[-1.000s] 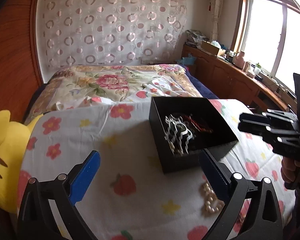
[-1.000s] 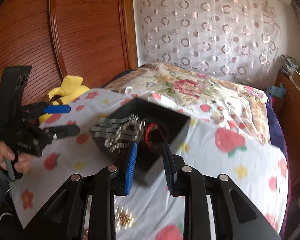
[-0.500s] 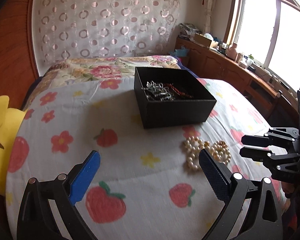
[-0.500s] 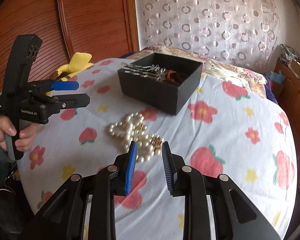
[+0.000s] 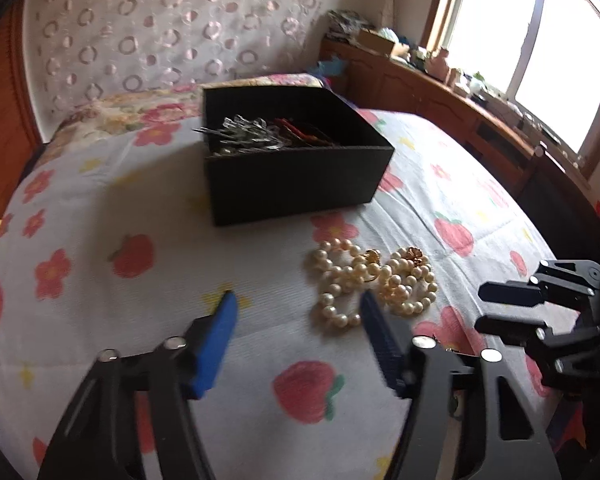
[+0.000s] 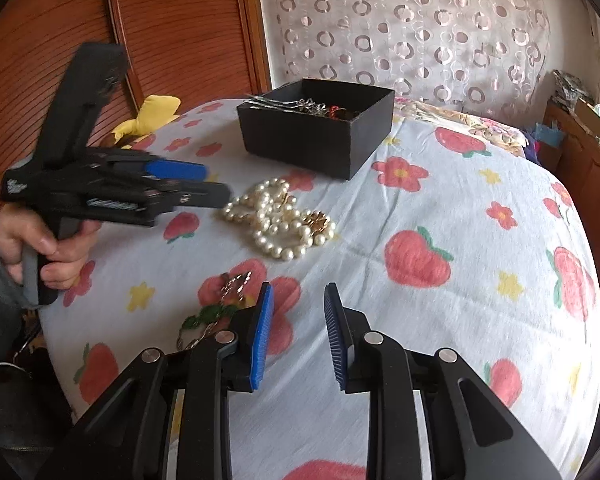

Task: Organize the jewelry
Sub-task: 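Grasp the pearl necklace with the left tool and lift it, then hold the pearl necklace raised with the left tool while the right tool grasps the green jade pendant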

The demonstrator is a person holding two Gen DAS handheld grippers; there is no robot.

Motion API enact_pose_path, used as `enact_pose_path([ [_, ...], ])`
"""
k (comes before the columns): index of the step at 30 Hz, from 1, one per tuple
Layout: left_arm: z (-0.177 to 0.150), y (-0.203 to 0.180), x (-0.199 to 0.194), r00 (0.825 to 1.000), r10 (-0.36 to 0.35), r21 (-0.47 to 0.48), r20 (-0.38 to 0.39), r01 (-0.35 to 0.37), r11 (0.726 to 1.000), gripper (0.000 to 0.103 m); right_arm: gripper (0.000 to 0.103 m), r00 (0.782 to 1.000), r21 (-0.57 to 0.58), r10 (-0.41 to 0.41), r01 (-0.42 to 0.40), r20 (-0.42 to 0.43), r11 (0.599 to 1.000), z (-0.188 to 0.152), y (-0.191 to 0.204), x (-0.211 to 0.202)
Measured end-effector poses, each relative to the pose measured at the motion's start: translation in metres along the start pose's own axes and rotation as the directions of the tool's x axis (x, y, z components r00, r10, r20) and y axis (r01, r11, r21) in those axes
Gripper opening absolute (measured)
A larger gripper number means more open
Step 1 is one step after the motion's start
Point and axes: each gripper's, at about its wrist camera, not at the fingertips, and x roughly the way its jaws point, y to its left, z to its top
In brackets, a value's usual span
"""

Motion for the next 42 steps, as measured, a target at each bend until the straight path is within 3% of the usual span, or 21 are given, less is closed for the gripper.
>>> enact_pose_path([
  [1,0.001,-0.002,0.003,1.0,-0.002,0.006,-0.01,0.003,1.0,0.046,0.029,1.0,-0.005,0.001,-0.001,0.001,1.0,-0.001,0.002,0.0],
  [7,0.007,-0.016,0.012,0.999,0.035,0.061,-0.024,-0.033,0.998,0.042,0.029,1.0,-0.018,0.001,-0.001,0.004,1.0,-0.007,0.008,-0.003],
  [10,0.006,-0.025,0.014,0.998,0.067,0.106,-0.016,-0.065,0.992,0.027,0.029,1.0,-0.008,0.004,-0.004,0.017,1.0,-0.009,0.006,-0.006],
  [11,0.004,-0.028,0.014,0.997,0.078,0.125,-0.013,-0.075,0.989,0.016,0.029,1.0,-0.004,0.007,-0.007,0.021,1.0,-0.01,0.006,-0.006],
  [13,0.002,-0.031,0.012,0.998,0.066,0.14,-0.017,-0.063,0.988,0.007,0.029,1.0,-0.003,0.01,-0.01,0.027,1.0,-0.01,0.006,-0.007],
  [17,0.0,-0.035,0.006,0.999,0.047,0.147,-0.012,-0.044,0.988,0.007,0.029,0.999,0.003,0.013,-0.013,0.036,1.0,-0.009,0.004,-0.008],
  [27,0.022,-0.051,-0.065,0.987,-0.018,0.125,0.158,-0.002,0.992,0.007,0.029,0.999,-0.006,-0.009,0.009,0.045,1.0,-0.01,0.01,-0.011],
  [42,0.056,-0.059,-0.152,0.937,-0.022,0.096,0.348,-0.013,0.995,0.007,0.029,0.998,-0.014,0.001,0.0,0.065,1.0,-0.012,0.025,-0.02],
])
